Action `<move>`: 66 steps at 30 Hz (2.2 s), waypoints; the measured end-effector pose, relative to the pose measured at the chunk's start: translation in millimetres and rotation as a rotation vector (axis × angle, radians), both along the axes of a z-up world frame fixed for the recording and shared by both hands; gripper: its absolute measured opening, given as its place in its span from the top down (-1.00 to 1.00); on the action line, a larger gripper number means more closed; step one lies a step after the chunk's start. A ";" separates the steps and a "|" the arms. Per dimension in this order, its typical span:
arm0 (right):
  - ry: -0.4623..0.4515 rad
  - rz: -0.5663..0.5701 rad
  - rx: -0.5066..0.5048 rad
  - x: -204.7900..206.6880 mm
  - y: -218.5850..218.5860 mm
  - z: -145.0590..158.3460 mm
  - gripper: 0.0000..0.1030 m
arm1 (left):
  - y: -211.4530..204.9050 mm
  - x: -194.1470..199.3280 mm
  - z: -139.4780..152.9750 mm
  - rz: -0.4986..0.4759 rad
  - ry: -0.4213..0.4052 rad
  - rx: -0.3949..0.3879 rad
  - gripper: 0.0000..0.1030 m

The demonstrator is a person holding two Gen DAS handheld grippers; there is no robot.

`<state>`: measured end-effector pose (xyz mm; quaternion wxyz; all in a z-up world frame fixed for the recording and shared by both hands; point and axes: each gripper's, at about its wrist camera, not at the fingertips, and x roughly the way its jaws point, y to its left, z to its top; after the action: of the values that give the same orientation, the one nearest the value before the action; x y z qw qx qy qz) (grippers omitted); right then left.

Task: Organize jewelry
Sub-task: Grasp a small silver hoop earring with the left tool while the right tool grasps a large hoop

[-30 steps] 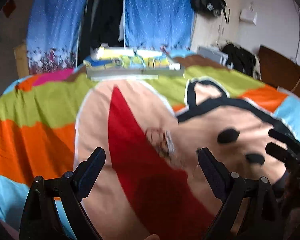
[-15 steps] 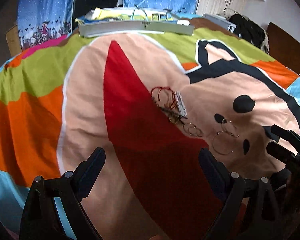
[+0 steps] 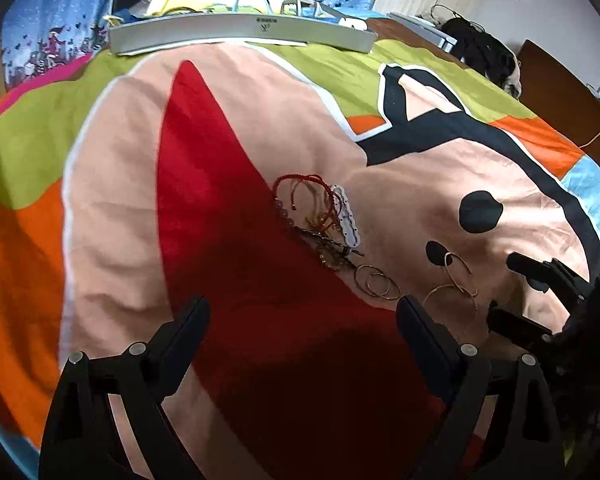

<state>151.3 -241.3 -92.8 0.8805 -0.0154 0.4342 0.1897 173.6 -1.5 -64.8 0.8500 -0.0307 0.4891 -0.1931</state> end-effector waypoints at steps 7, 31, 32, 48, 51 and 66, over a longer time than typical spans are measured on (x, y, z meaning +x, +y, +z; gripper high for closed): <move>0.066 -0.030 -0.079 17.5 6.8 -18.1 -1.00 | -11.7 6.9 -4.1 -0.070 0.032 -0.076 -0.21; 0.021 -0.003 -0.042 36.0 -6.7 -19.6 -0.55 | -44.8 34.3 -39.6 -0.145 0.144 -0.052 0.62; 0.018 0.003 -0.037 35.7 -5.5 -19.4 -0.44 | -46.0 35.0 -40.4 -0.147 0.141 -0.047 0.62; 0.039 -0.008 0.061 34.3 -2.7 -23.2 0.06 | -47.0 30.8 -41.7 -0.116 0.119 -0.011 0.93; 0.037 -0.010 0.075 32.6 -2.7 -23.1 0.10 | -44.0 27.6 -38.4 -0.091 0.136 -0.024 0.94; -0.012 0.001 0.138 16.9 -1.4 -16.0 0.69 | -36.0 1.6 -15.2 -0.036 0.056 -0.046 0.97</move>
<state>168.2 -242.7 -108.8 0.8819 0.0442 0.4148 0.2196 175.2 -37.5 -80.0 0.8314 -0.0470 0.5086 -0.2188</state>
